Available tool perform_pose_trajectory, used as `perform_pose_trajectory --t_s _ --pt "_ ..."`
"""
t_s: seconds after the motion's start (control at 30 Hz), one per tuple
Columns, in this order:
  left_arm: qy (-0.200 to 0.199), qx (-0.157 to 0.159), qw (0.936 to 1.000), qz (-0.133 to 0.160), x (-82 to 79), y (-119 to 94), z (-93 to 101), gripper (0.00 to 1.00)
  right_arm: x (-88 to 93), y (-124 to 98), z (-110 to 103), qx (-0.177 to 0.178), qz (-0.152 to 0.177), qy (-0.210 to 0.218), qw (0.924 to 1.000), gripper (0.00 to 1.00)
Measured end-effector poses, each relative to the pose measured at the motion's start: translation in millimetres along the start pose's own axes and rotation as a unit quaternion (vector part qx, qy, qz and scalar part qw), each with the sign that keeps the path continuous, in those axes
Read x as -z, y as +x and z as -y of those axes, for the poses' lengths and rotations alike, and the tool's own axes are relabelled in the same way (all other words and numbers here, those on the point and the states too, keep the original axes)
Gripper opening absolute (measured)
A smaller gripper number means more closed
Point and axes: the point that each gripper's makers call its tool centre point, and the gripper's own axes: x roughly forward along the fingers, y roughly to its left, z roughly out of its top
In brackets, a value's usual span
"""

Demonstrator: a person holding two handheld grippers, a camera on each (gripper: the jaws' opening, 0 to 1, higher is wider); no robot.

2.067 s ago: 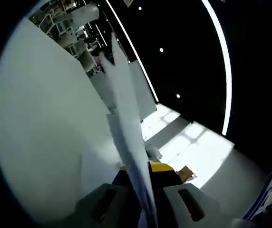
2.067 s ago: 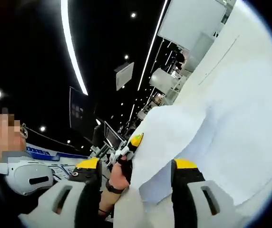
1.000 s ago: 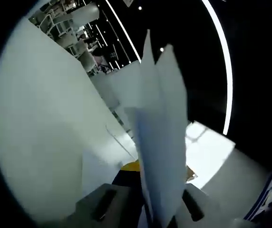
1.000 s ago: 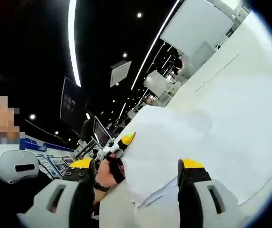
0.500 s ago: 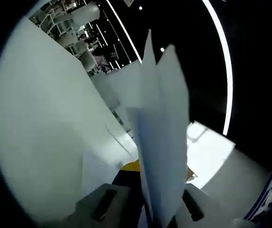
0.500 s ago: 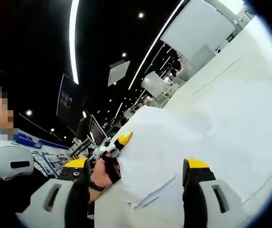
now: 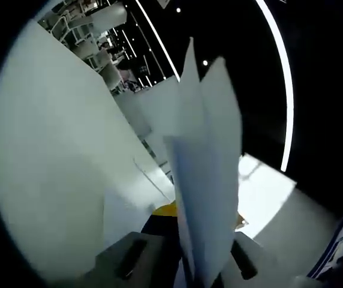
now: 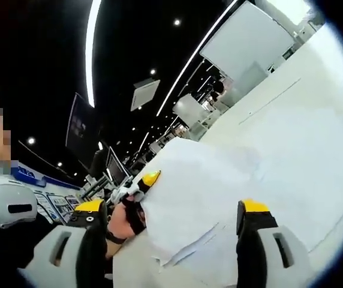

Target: Organize the stack of printing papers by aligning and flattening the scattered papers on the table

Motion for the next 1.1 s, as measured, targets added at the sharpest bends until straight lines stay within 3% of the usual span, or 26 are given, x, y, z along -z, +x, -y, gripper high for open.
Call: perform_pose_trajectory --t_s 0.6,1.1 --pt "-0.003 -0.001 1.0 -0.001 2.6 -0.6 3.4 0.06 -7.4 -6.6 5.5 0.009 0.019 -0.001 0.9998 0.9" --pt "-0.005 0.0 1.0 -0.001 1.7 -0.3 2.6 0.06 -6.1 -11.8 5.8 0.014 0.011 -0.005 0.9998 0.9"
